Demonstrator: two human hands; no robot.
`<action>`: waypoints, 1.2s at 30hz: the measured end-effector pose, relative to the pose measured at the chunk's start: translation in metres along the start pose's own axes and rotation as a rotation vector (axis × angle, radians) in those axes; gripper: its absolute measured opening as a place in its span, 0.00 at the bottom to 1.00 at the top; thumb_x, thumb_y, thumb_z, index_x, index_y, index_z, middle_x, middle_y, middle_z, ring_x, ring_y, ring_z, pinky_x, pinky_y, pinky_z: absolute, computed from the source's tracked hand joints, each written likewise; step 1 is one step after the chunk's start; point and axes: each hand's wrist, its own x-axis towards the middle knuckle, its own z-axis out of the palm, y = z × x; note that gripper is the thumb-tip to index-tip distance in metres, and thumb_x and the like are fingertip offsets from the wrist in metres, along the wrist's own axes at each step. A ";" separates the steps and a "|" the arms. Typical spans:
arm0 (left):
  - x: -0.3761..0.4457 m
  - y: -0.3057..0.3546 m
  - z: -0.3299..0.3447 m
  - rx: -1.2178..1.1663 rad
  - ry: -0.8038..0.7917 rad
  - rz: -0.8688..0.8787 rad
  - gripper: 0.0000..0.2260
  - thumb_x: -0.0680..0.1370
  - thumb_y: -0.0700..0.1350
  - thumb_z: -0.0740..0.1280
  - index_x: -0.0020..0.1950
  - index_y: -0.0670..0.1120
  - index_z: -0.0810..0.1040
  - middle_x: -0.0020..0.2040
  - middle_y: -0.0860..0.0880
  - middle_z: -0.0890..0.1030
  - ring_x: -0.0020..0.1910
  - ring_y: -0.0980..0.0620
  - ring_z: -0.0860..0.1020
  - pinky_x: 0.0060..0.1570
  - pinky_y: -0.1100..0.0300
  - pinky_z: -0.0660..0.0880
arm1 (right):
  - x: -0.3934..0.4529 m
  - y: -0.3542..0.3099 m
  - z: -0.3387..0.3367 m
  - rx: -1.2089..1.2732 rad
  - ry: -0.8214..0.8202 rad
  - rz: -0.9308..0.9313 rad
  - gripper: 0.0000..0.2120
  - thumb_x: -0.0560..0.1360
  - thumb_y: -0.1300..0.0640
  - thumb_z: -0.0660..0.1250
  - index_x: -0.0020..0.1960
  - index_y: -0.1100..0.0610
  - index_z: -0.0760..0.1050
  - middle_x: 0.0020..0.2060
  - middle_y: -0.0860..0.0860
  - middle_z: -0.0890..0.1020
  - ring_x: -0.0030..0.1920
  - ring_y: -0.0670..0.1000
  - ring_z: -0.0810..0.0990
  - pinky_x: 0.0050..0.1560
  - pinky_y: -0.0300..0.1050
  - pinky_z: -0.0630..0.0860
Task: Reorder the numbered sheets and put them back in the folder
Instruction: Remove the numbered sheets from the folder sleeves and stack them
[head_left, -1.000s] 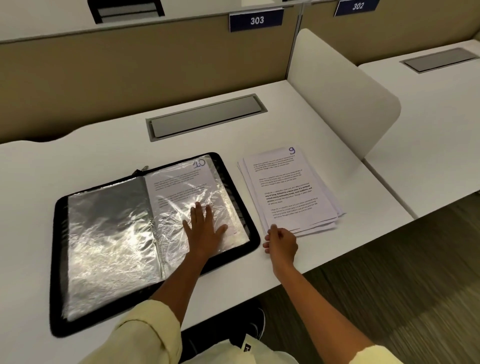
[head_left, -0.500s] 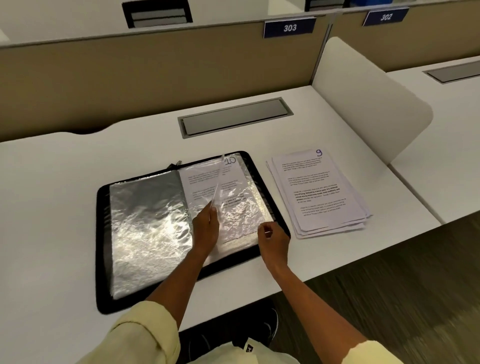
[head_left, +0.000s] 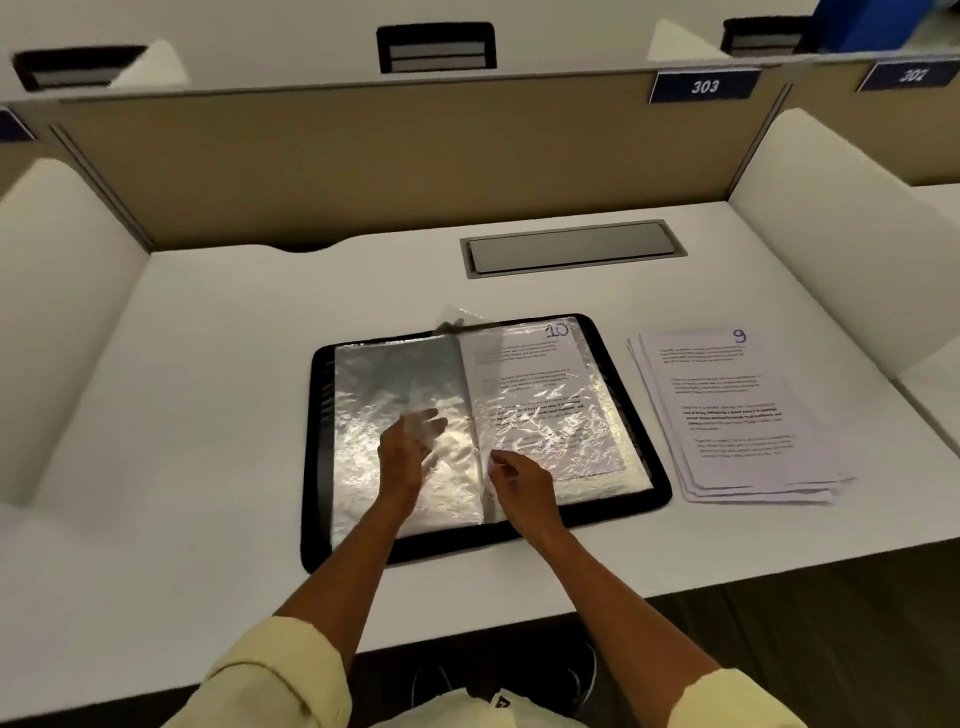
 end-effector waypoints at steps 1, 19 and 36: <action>0.002 0.002 -0.009 -0.023 0.023 -0.033 0.20 0.85 0.50 0.53 0.59 0.39 0.80 0.53 0.39 0.84 0.54 0.45 0.82 0.48 0.55 0.79 | 0.001 -0.002 0.006 -0.006 -0.012 -0.019 0.14 0.80 0.60 0.66 0.65 0.60 0.79 0.59 0.55 0.82 0.56 0.49 0.81 0.60 0.41 0.77; 0.016 -0.007 -0.124 0.448 0.214 0.048 0.20 0.73 0.36 0.71 0.64 0.45 0.75 0.43 0.41 0.83 0.41 0.42 0.82 0.45 0.47 0.81 | -0.004 0.004 0.073 -0.375 0.012 -0.336 0.11 0.77 0.54 0.67 0.56 0.56 0.83 0.61 0.55 0.81 0.62 0.60 0.77 0.64 0.54 0.73; 0.017 -0.026 -0.087 0.968 0.071 0.609 0.16 0.71 0.53 0.64 0.52 0.44 0.79 0.49 0.46 0.76 0.48 0.44 0.74 0.46 0.48 0.75 | -0.021 0.003 0.064 -0.288 -0.123 -0.436 0.12 0.79 0.60 0.66 0.61 0.57 0.80 0.61 0.52 0.80 0.62 0.42 0.74 0.65 0.29 0.66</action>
